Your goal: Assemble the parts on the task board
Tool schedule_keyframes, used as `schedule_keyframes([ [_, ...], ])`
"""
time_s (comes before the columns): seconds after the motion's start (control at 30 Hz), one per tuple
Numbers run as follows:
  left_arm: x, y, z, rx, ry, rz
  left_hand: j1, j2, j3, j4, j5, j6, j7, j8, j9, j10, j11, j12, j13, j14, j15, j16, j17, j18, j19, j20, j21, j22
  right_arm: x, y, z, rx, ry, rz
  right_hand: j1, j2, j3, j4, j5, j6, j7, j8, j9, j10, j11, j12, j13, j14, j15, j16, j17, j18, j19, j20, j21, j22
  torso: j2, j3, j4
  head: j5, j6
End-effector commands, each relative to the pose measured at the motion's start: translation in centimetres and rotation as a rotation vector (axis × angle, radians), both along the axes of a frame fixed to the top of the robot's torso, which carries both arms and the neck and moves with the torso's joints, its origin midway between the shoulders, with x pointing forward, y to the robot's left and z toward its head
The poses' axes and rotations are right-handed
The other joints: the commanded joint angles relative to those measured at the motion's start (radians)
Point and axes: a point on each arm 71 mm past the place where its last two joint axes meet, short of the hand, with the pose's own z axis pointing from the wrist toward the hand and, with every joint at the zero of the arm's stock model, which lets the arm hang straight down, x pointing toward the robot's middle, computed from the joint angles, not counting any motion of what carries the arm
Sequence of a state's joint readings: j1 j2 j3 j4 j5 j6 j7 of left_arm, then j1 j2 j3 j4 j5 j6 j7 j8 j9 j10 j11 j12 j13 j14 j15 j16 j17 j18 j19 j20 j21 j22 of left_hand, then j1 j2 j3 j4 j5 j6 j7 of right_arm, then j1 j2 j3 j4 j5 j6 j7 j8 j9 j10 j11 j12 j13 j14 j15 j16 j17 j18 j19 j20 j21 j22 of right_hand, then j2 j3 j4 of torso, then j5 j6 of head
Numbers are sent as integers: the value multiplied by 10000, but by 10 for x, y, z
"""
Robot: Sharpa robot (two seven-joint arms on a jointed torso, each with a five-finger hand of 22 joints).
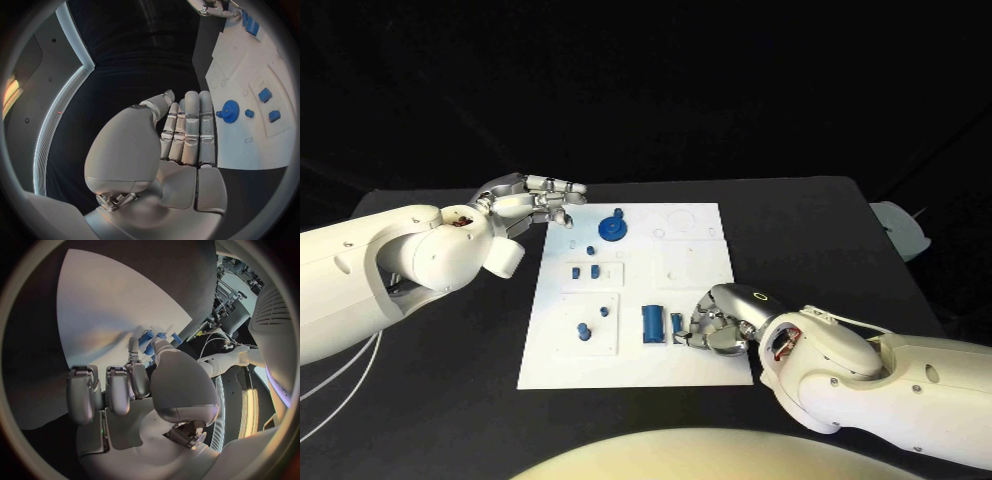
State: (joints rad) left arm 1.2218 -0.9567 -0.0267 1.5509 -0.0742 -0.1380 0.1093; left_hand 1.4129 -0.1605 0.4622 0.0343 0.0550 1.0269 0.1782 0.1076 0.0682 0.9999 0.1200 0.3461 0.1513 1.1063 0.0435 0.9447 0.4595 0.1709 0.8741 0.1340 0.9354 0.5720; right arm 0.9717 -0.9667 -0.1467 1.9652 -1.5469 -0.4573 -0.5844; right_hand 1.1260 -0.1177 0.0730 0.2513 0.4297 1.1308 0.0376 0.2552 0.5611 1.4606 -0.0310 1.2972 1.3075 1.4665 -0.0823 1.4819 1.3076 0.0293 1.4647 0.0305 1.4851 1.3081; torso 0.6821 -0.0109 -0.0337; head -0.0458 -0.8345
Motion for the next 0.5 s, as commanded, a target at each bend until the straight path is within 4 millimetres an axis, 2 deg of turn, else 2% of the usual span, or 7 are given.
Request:
schedule_keyframes([
  [0.03,-1,-2,1,-103,-13,-188,-44,79,-30,28,-24,-95,-3,54,2,-68,-28,40,14,-78,-4,68,-12,129,46,50,-40,-14,-1,2,0,-145,-20,274,85,15,2,-63,12,18,-2,39,11,100,-20,58,1002,767,-95,52,1230,-115,730,-90,41,2393,-1,-3,5,18,3],
  [0.5,-1,-2,1,-106,-14,-195,-44,79,-30,28,-24,-95,-3,54,2,-68,-28,40,14,-78,-4,68,-12,129,46,50,-40,-14,4,2,-6,-319,25,233,125,58,-17,-68,13,25,-3,42,14,109,-20,79,1016,769,-96,56,1238,-116,731,-91,45,2394,3,-1,9,19,-4],
])
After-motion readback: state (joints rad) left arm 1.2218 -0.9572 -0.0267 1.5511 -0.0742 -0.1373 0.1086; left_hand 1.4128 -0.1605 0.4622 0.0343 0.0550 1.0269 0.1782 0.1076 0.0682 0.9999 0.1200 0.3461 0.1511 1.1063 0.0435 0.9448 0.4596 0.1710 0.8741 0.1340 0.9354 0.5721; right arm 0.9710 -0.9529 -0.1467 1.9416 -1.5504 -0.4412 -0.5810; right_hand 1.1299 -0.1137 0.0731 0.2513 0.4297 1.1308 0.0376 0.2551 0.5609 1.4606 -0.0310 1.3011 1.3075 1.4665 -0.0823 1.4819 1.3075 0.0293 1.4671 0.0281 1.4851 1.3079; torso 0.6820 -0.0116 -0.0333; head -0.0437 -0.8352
